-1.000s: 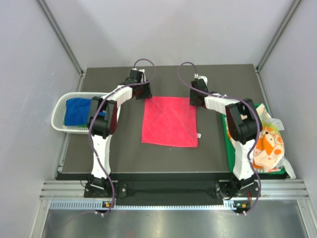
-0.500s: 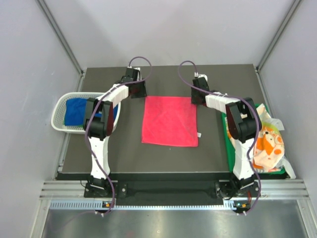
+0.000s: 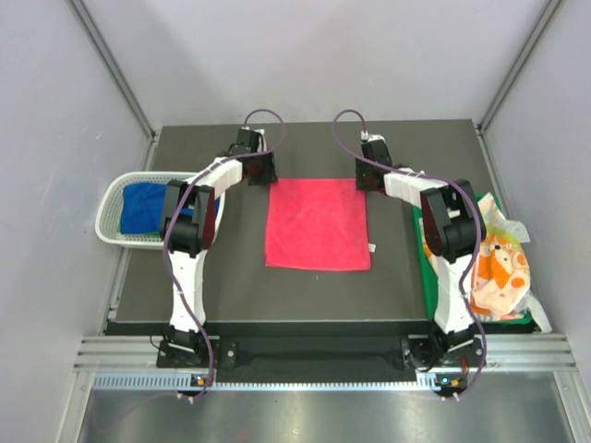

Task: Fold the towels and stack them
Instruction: Fold the towel

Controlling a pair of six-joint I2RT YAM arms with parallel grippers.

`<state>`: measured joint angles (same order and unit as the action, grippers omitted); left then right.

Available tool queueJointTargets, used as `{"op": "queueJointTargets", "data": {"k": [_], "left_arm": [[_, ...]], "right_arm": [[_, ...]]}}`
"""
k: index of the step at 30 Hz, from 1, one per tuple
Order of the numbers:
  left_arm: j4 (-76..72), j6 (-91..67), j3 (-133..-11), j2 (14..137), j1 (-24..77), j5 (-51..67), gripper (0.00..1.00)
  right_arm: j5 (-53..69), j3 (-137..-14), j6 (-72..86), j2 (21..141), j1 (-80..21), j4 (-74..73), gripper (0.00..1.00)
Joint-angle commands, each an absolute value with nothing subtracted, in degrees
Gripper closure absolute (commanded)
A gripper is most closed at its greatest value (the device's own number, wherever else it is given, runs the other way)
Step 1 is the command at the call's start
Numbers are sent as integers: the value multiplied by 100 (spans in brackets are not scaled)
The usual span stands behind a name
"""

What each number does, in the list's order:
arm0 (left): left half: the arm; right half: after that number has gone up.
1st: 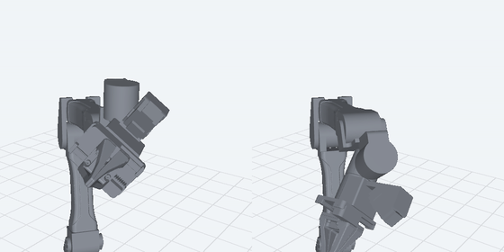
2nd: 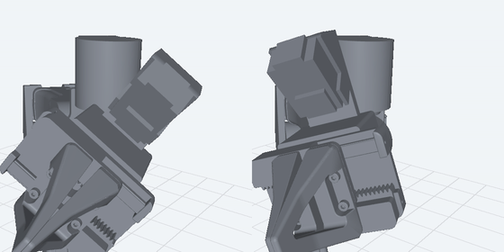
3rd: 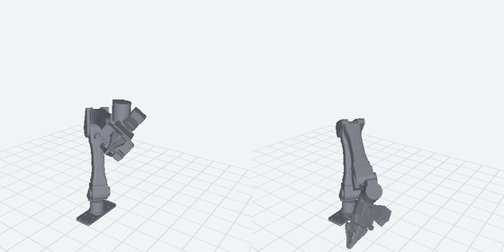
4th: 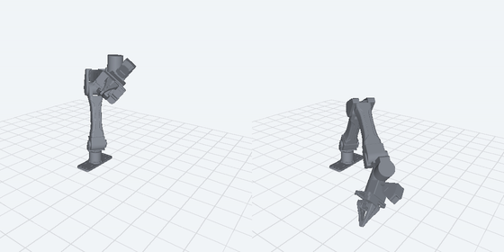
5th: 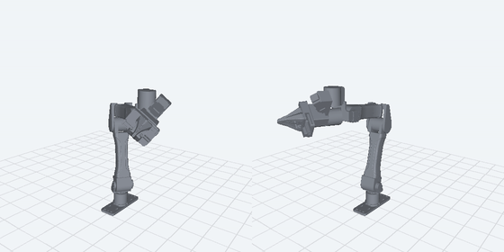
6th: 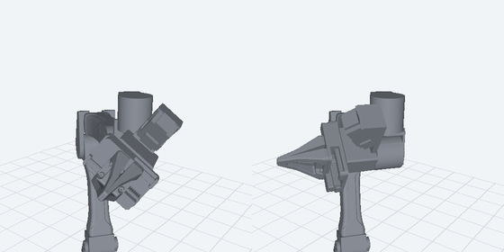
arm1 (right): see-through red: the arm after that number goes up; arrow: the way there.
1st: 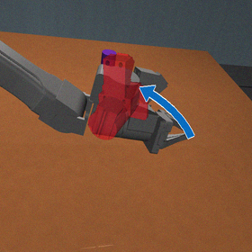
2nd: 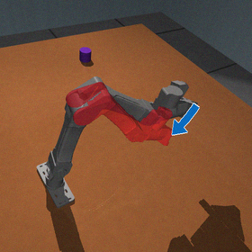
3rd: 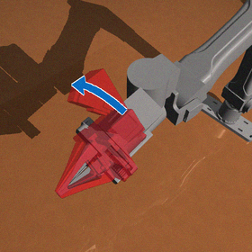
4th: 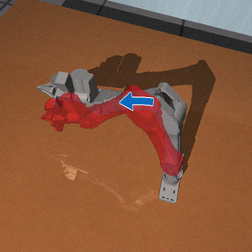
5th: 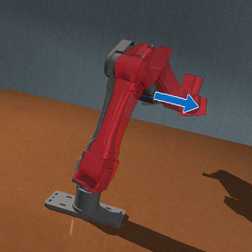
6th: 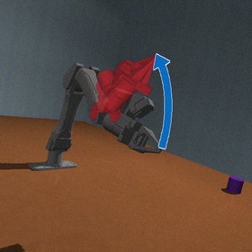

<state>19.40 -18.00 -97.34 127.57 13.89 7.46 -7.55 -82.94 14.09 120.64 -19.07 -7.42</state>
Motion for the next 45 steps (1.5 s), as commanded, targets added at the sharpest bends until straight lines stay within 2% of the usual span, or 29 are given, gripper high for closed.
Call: {"op": "queueJointTargets", "data": {"k": [1, 4, 9, 16, 23, 27, 31, 32, 35, 45], "left_arm": [[1916, -1819, -9844, 12893, 1354, 730, 50], [1907, -1802, -9835, 12955, 1354, 738, 52], [1811, -1837, -9738, 12999, 1354, 756, 57], [1767, -1925, -9703, 13052, 1362, 782, 59], [1705, -1977, -9668, 13069, 1354, 747, 66], [1635, -2013, -9580, 13096, 1354, 773, 73], [1521, -2048, -9519, 13087, 1354, 774, 89], [1486, -2065, -9510, 13078, 1354, 773, 93], [1284, -2127, -9501, 13052, 1354, 800, 100], [-174, -2399, -9457, 12876, 1336, 299, 100]], "right_arm": [[-738, -8587, 1327, 12085, -1819, -721, 70], [-808, -8639, 1318, 12094, -1802, -756, 69], [-817, -8736, 1353, 12138, -1802, -765, 60], [-756, -8789, 1406, 12234, -1802, -782, 62], [-668, -8798, 1441, 12296, -1793, -826, 74], [-571, -8894, 1459, 12331, -1802, -975, 80], [-528, -8903, 1485, 12313, -1775, -993, 87], [-501, -8921, 1494, 12313, -1767, -1002, 92], [-492, -9000, 1520, 12340, -1749, -1020, 100], [-519, -9325, 1573, 12454, -1591, -704, 100]]}}
